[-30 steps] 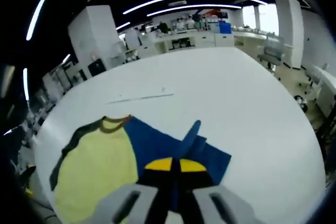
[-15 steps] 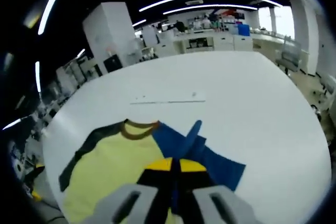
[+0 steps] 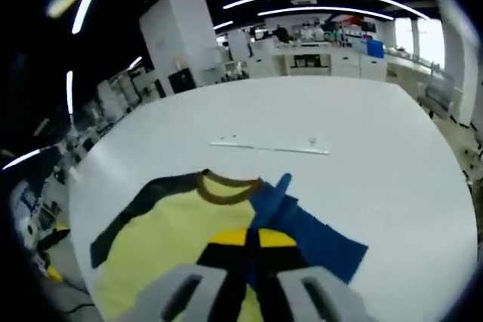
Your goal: Fold the garment on the visible template until the final outline fits inside the template.
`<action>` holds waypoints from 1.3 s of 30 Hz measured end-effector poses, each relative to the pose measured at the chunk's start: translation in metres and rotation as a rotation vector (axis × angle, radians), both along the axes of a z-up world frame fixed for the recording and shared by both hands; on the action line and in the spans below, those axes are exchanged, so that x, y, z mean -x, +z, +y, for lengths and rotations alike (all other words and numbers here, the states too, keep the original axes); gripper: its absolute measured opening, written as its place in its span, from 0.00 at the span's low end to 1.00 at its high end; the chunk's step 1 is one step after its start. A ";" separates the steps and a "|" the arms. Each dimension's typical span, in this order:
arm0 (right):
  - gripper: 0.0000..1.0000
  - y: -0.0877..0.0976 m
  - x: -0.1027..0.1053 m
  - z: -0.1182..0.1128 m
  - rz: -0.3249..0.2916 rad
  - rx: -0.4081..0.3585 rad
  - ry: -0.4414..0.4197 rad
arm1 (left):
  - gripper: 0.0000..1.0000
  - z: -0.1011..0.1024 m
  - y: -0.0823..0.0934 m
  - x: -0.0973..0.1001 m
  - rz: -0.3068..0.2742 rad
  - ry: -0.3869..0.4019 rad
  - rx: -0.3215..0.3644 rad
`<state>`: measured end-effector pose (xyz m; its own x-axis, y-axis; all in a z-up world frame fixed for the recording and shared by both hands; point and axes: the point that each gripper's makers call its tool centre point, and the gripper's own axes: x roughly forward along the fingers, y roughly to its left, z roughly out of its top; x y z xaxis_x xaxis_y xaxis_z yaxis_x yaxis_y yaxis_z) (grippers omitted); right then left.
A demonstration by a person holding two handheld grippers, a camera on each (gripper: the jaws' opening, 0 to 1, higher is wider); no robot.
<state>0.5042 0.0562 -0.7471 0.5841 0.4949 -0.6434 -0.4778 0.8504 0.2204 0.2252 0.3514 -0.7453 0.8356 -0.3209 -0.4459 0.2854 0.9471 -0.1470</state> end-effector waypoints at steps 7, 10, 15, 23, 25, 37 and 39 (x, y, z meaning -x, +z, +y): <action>0.00 0.006 -0.002 0.025 0.011 -0.012 0.017 | 0.95 -0.004 -0.002 0.000 0.009 -0.014 -0.003; 0.00 0.007 -0.003 0.037 0.006 -0.005 0.032 | 0.94 -0.005 -0.003 -0.001 0.011 -0.015 -0.004; 0.00 0.009 0.011 0.055 -0.002 0.033 0.067 | 0.94 -0.003 -0.004 -0.001 0.013 -0.009 0.002; 0.00 0.011 0.015 0.087 -0.028 0.055 0.140 | 0.94 -0.001 -0.008 0.001 0.015 -0.003 0.014; 0.00 0.010 0.019 0.096 -0.029 0.057 0.158 | 0.94 0.000 -0.008 0.002 0.019 0.001 0.014; 0.00 0.001 0.043 0.132 -0.048 0.100 0.302 | 0.94 0.004 -0.013 0.006 0.033 0.013 0.013; 0.00 0.001 0.051 0.139 -0.040 0.082 0.323 | 0.93 0.003 -0.016 0.006 0.040 0.011 0.011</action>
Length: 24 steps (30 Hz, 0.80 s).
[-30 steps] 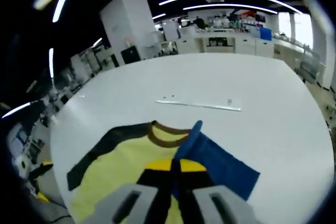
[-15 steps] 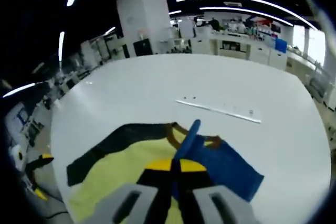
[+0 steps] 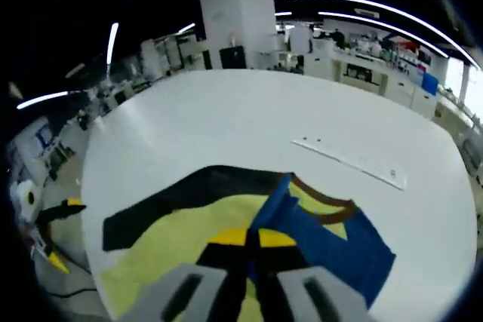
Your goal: Fold the garment on the visible template until the final outline fits inside the template.
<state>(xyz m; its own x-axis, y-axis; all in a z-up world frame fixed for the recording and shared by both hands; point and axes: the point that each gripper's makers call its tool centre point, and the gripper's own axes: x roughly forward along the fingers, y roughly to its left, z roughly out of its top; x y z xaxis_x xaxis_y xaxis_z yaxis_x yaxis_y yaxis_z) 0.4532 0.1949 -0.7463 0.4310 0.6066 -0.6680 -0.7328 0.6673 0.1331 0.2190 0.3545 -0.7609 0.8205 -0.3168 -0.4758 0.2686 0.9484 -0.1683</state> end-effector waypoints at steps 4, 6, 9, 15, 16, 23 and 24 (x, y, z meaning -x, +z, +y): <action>0.00 -0.004 0.007 0.009 -0.005 0.009 0.033 | 0.93 -0.002 0.000 0.000 -0.001 -0.004 0.004; 0.00 -0.005 0.012 0.013 -0.003 0.008 0.050 | 0.93 -0.002 0.001 0.000 -0.002 -0.004 0.003; 0.00 -0.003 0.019 0.020 -0.004 -0.001 0.066 | 0.93 -0.001 0.001 0.000 -0.002 -0.002 0.005; 0.00 -0.013 0.020 0.027 0.007 0.016 0.091 | 0.92 0.002 0.001 0.002 0.000 0.003 0.002; 0.00 -0.016 0.020 0.028 0.010 0.021 0.093 | 0.92 0.003 0.001 0.002 -0.001 0.004 0.003; 0.00 -0.031 0.021 0.035 0.015 0.048 0.091 | 0.92 0.003 0.000 0.003 0.000 0.009 0.005; 0.00 -0.033 0.022 0.036 0.018 0.048 0.087 | 0.92 0.003 -0.001 0.003 0.000 0.009 0.006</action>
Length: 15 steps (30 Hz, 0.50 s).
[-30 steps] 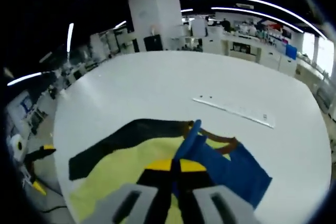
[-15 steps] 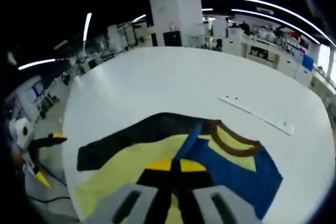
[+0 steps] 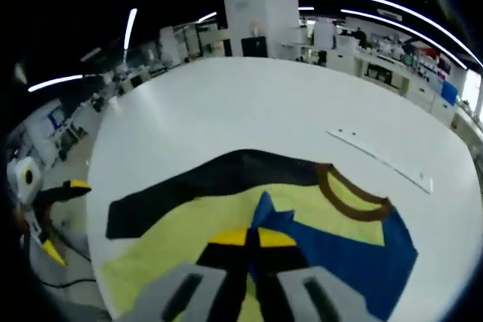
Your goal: Fold the garment on the visible template until the final outline fits inside the template.
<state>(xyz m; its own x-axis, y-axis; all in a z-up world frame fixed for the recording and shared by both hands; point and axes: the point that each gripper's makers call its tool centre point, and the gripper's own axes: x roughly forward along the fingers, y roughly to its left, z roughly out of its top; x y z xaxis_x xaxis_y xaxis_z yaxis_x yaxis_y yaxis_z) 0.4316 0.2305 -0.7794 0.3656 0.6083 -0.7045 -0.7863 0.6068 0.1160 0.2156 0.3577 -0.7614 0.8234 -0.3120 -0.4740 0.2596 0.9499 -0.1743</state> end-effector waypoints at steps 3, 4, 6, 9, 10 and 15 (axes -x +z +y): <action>0.00 -0.005 0.003 0.006 -0.005 0.000 -0.005 | 0.92 0.001 -0.001 0.001 0.002 0.002 0.000; 0.00 -0.005 0.003 0.006 -0.004 0.000 -0.005 | 0.92 0.002 -0.001 0.001 0.004 0.003 0.000; 0.00 -0.006 0.007 0.011 0.016 -0.023 -0.019 | 0.92 0.003 -0.001 0.002 0.002 0.006 0.002; 0.00 -0.008 0.015 0.020 0.078 -0.090 -0.044 | 0.92 0.005 -0.001 0.003 0.003 0.008 0.002; 0.00 -0.007 0.021 0.026 0.137 -0.142 -0.056 | 0.92 0.005 -0.001 0.004 0.003 0.010 0.002; 0.00 -0.018 0.016 0.018 0.133 -0.112 -0.075 | 0.92 0.006 0.001 0.004 -0.006 0.017 0.006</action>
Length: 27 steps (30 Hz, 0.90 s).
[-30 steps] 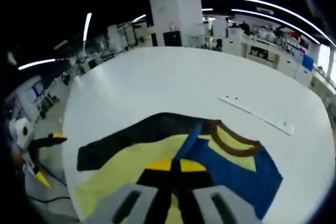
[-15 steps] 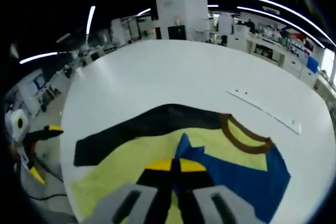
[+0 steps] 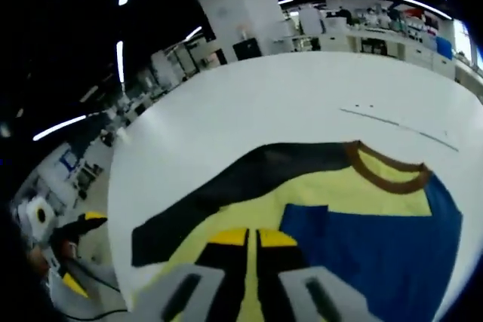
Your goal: Fold the garment on the visible template until the final outline fits inside the template.
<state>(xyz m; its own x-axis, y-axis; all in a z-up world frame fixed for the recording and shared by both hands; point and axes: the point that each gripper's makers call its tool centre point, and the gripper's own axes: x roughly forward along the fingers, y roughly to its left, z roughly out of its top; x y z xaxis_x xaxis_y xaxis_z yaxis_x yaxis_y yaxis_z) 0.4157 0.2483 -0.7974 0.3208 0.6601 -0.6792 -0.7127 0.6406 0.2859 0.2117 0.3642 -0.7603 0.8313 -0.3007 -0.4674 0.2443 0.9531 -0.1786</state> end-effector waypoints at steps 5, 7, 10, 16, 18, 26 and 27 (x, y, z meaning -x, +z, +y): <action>0.10 -0.016 -0.011 -0.025 -0.027 0.100 -0.049 | 0.92 0.000 0.001 -0.001 -0.005 0.000 -0.001; 0.16 -0.020 -0.012 -0.030 -0.031 0.104 -0.055 | 0.92 -0.001 0.001 -0.001 -0.006 -0.002 0.000; 0.19 -0.025 -0.007 -0.037 -0.031 0.116 -0.065 | 0.91 -0.001 0.002 -0.002 -0.007 -0.004 -0.003; 0.18 -0.039 -0.004 -0.044 -0.029 0.149 -0.076 | 0.91 -0.001 0.005 -0.004 -0.019 0.000 -0.003; 0.17 -0.042 0.003 -0.047 -0.013 0.168 -0.085 | 0.91 0.000 0.004 -0.004 -0.014 -0.001 -0.009; 0.15 -0.046 -0.001 -0.045 -0.034 0.181 -0.094 | 0.91 0.002 0.006 -0.005 -0.017 0.000 -0.019; 0.13 -0.046 0.000 -0.046 -0.035 0.188 -0.098 | 0.91 0.002 0.006 -0.005 -0.016 -0.002 -0.022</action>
<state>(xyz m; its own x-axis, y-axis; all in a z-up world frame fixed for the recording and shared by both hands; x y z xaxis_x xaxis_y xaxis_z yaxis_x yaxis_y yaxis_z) 0.4153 0.2023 -0.8437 0.4029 0.4869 -0.7750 -0.6514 0.7473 0.1309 0.2168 0.3664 -0.7540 0.8380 -0.2921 -0.4609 0.2488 0.9563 -0.1537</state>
